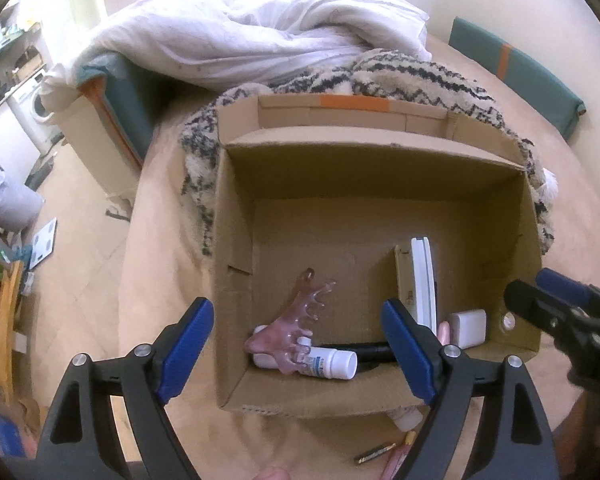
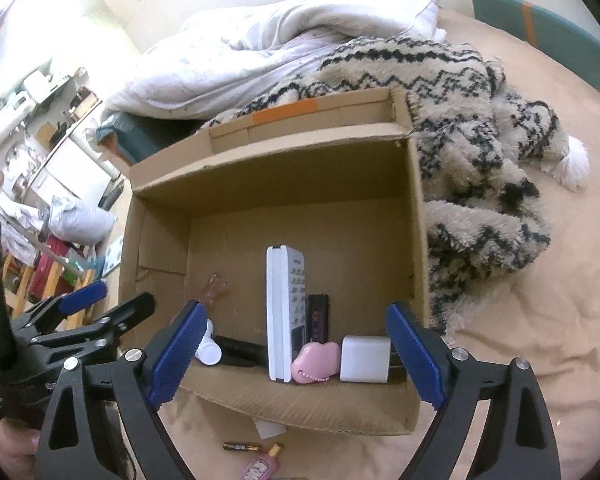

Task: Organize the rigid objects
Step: 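Withdraw both open tools up from the box toward the items beside it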

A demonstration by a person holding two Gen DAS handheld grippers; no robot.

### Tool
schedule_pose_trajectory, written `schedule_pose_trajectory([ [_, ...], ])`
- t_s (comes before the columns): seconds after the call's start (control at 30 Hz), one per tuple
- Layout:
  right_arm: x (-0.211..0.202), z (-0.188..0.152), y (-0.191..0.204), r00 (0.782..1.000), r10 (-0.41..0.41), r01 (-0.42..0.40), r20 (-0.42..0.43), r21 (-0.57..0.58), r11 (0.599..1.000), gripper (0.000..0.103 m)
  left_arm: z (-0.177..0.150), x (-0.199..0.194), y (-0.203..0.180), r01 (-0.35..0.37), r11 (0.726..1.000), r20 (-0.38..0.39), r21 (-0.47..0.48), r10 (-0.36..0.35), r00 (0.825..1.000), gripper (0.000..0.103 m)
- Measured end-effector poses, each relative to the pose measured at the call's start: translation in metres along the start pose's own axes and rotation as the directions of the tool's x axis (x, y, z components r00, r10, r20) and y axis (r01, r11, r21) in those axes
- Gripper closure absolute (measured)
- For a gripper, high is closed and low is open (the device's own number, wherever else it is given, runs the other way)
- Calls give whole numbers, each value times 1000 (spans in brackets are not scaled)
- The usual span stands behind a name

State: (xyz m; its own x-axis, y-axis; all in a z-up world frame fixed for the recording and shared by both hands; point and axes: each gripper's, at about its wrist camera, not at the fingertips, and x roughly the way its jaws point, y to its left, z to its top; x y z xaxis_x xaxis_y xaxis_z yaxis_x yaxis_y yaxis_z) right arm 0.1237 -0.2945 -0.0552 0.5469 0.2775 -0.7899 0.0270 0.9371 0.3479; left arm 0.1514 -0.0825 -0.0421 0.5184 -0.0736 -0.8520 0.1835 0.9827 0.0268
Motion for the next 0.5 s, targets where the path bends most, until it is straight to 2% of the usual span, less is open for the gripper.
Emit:
schedule_pose_trajectory([
  [0.07,-2,0,-3,1000,-1,1,3,10,1000,6,3,-7,4,-7,1000,-4,12,7,1000,19],
  [0.23,-8,-2,-8,1000,-2,2,11,30,1000,6,6,-31,25,28,1000,-14,-11,-29,999,18],
  [0.33,-11,-6,-7,1000,-14,13,14,22,1000,6,-1,-38,32,15,1000,-20,-4,-15,1000,17],
  [0.5,-23,-17,-3,998,-48,48,30,-5,999,6,-14,-35,43,-2,1000,14,-26,2,1000,16],
])
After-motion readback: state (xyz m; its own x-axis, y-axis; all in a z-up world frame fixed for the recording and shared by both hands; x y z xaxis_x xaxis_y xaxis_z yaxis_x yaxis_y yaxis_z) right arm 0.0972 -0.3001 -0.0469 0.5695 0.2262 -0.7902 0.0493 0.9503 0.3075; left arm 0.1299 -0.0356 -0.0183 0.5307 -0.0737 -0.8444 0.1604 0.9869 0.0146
